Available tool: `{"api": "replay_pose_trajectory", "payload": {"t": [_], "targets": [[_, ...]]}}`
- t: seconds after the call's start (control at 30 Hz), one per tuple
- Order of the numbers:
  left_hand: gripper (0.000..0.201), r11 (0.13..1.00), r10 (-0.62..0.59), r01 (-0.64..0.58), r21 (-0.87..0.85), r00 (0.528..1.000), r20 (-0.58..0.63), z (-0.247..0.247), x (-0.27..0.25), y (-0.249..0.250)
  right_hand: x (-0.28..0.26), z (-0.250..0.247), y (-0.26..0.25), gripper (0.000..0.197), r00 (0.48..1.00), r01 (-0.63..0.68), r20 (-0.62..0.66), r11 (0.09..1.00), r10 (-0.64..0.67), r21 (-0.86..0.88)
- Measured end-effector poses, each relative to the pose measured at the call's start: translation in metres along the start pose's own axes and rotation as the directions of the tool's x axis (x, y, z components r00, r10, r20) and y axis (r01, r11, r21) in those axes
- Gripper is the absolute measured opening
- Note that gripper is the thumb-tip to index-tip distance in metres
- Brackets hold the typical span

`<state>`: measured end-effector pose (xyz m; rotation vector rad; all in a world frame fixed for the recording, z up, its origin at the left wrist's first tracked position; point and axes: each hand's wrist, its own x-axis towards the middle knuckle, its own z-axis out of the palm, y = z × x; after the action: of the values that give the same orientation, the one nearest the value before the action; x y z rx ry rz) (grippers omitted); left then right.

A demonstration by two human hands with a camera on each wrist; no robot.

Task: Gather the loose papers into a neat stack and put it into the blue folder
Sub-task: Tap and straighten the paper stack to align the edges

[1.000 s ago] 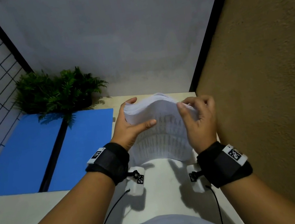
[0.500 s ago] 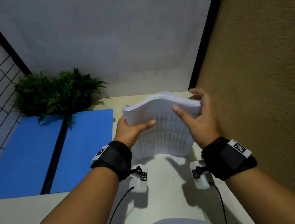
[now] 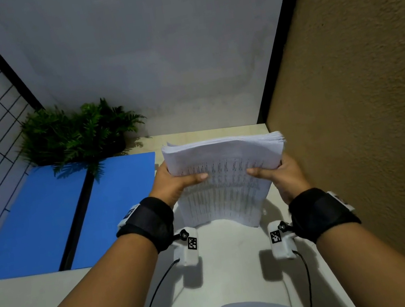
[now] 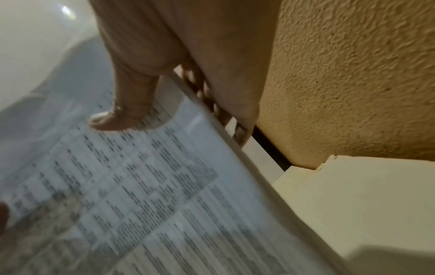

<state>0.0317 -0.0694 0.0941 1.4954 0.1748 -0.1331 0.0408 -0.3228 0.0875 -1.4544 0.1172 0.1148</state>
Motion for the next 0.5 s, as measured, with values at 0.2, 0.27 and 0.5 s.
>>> {"api": "replay_pose_trajectory", "payload": {"t": [0.2, 0.27, 0.5], "targets": [[0.061, 0.999, 0.024, -0.026, -0.044, 0.999, -0.047, 0.007, -0.003, -0.001, -0.012, 0.01, -0.01, 0.058, 0.999, 0.01, 0.051, 1.0, -0.011, 0.02], [0.062, 0.998, 0.045, -0.047, -0.048, 0.998, -0.04, 0.004, -0.005, 0.002, -0.016, 0.006, -0.013, 0.053, 0.998, 0.047, 0.035, 0.999, -0.047, -0.007], [0.086, 0.998, 0.038, -0.037, -0.051, 0.999, 0.006, 0.012, -0.014, -0.017, -0.04, 0.017, 0.001, 0.091, 0.967, 0.199, -0.157, 0.98, -0.199, -0.012]]}}
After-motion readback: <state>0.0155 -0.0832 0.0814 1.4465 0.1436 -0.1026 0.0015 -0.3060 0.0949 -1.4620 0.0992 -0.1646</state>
